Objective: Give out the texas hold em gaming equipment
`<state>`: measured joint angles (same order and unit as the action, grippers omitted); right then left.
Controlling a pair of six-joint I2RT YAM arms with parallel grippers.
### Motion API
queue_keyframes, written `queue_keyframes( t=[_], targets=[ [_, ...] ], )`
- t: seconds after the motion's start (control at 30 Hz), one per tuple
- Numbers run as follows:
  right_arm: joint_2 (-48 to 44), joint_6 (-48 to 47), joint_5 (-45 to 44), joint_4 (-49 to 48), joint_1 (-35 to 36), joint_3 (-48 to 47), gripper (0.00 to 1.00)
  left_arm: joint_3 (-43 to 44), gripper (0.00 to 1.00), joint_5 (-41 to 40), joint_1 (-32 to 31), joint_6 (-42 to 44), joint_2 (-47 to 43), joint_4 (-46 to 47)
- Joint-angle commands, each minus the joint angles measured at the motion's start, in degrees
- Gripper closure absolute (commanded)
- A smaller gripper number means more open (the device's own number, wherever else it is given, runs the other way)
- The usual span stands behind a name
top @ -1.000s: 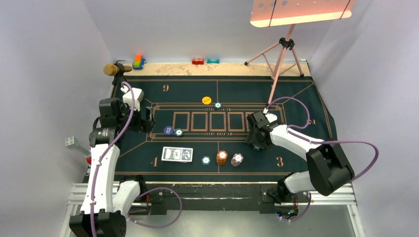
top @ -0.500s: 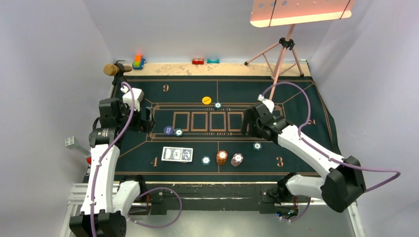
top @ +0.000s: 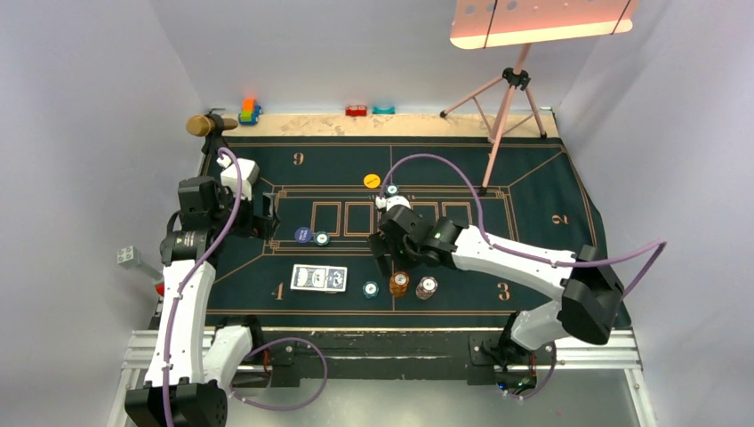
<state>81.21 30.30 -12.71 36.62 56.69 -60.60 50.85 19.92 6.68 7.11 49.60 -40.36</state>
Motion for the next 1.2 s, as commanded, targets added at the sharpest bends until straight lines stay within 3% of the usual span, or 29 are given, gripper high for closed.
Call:
queue_keyframes(
  t=[0.0,0.4,0.93,1.17],
  targets=[
    [0.72,-1.99,2.09,-0.13,1.73,-1.23,0.04,0.4,0.0,0.42,0.42,0.93,-0.21,0.82],
    [2.66,-1.25,4.43,-2.29,3.26,3.53,0.03,0.52,0.0,0.27,0.39,0.8,-0.29,0.84],
    [5.63,-0.67,4.22,-4.96,3.26,5.51,0.29,0.57,0.0,0.11,0.44,0.75,-0.18,0.88],
    [4.21,-0.56,3.21,-4.79,3.25,5.3,0.52,0.34,0.0,0.09,0.4,0.8,0.14,1.15]
  ],
)
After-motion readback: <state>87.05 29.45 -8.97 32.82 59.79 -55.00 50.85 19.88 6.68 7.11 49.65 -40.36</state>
